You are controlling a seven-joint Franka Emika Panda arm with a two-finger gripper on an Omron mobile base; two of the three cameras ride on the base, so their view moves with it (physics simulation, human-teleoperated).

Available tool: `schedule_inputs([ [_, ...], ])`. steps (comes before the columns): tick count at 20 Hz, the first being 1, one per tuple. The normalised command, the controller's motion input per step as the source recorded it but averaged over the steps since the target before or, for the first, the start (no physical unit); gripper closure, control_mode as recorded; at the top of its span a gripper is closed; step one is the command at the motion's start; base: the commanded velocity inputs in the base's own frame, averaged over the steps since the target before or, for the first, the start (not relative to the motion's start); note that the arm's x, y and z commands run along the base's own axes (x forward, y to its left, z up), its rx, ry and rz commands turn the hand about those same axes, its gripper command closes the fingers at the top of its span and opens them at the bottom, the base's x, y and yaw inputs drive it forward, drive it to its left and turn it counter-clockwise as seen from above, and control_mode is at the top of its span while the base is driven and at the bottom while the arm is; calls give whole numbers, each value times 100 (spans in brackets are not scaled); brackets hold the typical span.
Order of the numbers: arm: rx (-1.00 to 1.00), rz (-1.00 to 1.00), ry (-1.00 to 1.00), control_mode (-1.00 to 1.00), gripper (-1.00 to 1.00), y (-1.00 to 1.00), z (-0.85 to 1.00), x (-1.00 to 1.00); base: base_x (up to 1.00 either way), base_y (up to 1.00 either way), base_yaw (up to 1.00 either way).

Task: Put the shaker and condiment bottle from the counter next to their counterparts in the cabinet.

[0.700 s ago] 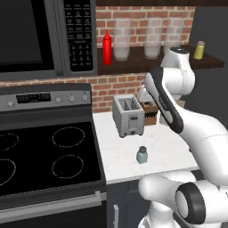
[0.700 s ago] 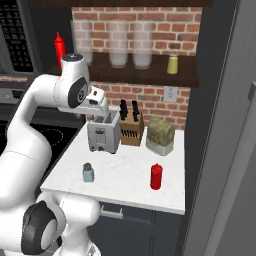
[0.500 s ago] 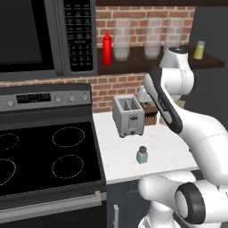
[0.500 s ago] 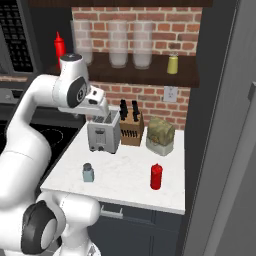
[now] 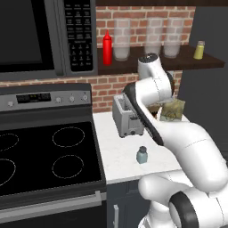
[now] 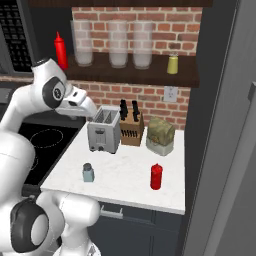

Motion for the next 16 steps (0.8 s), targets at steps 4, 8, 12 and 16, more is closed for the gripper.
schedule_inputs([
  [4, -2, -52, -15, -100, -100, 0, -31, 0, 0, 0, 0],
  [8, 0, -61, -14, -100, -100, 0, -53, 0, 0, 0, 0],
  [12, 12, -58, -11, -100, -100, 0, -81, -9, 0, 0, 0],
  [16, 10, -50, -5, -100, -100, 12, -76, -6, 0, 0, 0],
])
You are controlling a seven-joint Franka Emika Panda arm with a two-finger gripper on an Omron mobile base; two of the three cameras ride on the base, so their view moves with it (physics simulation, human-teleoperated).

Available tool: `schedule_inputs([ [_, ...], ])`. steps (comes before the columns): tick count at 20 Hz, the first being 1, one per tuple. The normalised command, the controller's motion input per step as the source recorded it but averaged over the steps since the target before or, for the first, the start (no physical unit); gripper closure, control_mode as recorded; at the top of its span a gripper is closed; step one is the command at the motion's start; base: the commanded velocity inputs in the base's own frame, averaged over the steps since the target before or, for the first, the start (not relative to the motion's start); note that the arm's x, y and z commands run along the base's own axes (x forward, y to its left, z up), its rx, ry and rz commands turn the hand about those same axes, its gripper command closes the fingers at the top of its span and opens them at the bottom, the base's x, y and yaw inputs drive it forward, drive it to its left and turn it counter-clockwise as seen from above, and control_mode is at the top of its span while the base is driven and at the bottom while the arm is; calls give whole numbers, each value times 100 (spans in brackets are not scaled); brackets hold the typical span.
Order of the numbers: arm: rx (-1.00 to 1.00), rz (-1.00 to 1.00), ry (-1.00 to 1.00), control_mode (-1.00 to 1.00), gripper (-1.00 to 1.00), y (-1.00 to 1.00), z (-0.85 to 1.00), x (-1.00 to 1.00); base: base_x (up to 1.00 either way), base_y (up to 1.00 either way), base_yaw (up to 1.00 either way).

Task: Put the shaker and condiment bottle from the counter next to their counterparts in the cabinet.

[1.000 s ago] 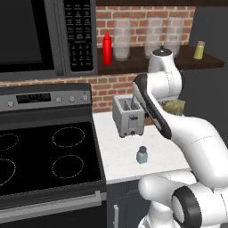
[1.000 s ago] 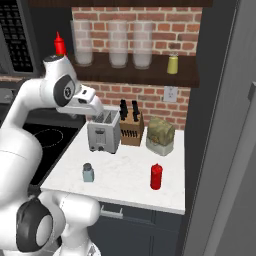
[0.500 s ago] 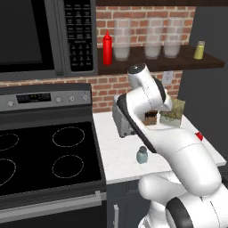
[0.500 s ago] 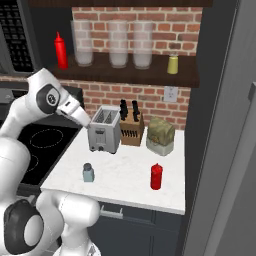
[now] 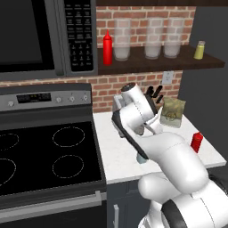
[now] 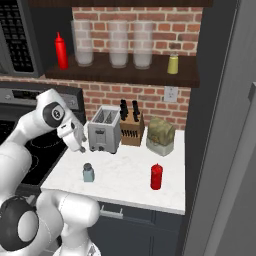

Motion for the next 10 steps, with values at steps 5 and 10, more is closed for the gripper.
schedule_inputs([
  [5, 0, -28, -17, -100, -100, 60, -36, -8, 0, 0, 0],
  [10, -38, -12, -24, -100, -100, 78, -63, 0, 0, 0, 0],
])
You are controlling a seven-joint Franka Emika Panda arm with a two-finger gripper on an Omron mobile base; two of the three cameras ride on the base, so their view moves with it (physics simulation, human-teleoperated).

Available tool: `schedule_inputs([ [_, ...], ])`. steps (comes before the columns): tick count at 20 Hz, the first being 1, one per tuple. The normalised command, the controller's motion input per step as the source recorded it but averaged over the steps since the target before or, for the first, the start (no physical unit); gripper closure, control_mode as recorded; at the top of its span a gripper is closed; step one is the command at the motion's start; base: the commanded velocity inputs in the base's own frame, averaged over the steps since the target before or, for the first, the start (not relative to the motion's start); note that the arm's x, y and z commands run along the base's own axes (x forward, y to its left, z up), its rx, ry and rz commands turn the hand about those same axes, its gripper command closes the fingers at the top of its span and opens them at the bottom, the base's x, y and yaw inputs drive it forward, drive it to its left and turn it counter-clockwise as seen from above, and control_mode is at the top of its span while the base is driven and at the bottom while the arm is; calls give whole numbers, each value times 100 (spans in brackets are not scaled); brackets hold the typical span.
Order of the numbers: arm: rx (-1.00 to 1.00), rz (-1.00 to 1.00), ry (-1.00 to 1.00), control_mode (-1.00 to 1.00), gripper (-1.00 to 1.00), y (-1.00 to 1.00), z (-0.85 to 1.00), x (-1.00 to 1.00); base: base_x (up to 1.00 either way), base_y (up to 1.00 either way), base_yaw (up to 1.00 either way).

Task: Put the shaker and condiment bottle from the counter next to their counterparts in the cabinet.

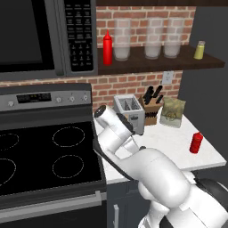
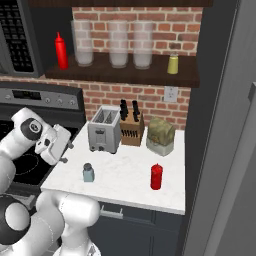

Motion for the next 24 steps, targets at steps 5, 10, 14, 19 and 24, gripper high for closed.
schedule_inputs([
  [5, -15, -1, 0, -100, -100, 15, -12, 0, 0, 0, 0],
  [10, -11, 0, 3, -100, -100, 0, -11, 4, 0, 0, 0],
  [14, -38, 0, 17, -100, -100, -2, -37, 33, 0, 0, 0],
  [19, -15, 0, 11, -100, -100, -4, -12, 16, 0, 0, 0],
  [24, 0, 0, 1, -100, -100, -26, -4, 0, 0, 0, 0],
])
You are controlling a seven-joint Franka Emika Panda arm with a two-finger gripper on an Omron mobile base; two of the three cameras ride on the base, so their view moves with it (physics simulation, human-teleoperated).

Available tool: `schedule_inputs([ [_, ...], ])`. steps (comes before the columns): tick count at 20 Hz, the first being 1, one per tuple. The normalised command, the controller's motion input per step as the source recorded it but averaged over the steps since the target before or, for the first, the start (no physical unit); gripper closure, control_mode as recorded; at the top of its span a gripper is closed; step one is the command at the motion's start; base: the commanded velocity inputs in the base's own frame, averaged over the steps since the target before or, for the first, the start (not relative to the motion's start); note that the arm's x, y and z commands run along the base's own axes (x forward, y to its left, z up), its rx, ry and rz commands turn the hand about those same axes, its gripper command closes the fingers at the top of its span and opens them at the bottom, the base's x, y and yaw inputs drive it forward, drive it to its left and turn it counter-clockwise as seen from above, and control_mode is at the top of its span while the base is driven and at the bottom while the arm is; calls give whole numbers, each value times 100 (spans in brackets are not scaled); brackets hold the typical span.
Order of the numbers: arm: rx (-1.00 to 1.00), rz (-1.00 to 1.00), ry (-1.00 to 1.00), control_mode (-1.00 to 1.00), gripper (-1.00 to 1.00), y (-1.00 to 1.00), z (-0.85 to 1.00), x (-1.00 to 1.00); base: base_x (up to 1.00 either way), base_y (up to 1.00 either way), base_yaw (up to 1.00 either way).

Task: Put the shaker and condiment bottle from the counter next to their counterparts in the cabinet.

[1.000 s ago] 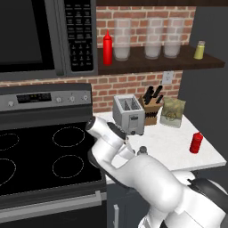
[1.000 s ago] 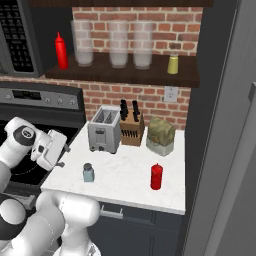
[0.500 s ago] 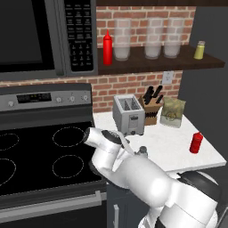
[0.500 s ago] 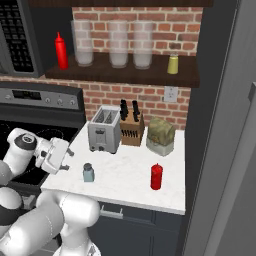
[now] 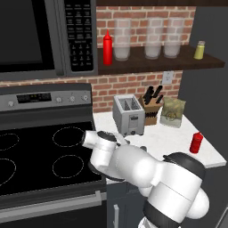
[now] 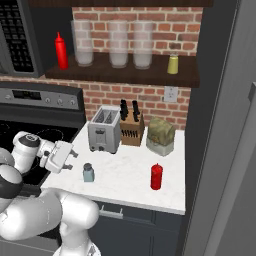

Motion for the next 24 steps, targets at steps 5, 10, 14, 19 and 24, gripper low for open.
schedule_inputs([
  [5, 0, 0, 0, -100, -100, -45, -4, 0, 0, 0, 0],
  [10, 0, 0, 0, -100, -100, -8, 0, 0, 0, 0, 0],
  [14, 0, 0, 0, -100, -100, -2, -3, 0, 0, 0, 0],
  [19, 0, 0, 0, -100, -100, -16, -12, 0, 0, 0, 0],
  [24, 0, 0, 0, -100, -100, -11, -2, 0, 0, 0, 0],
])
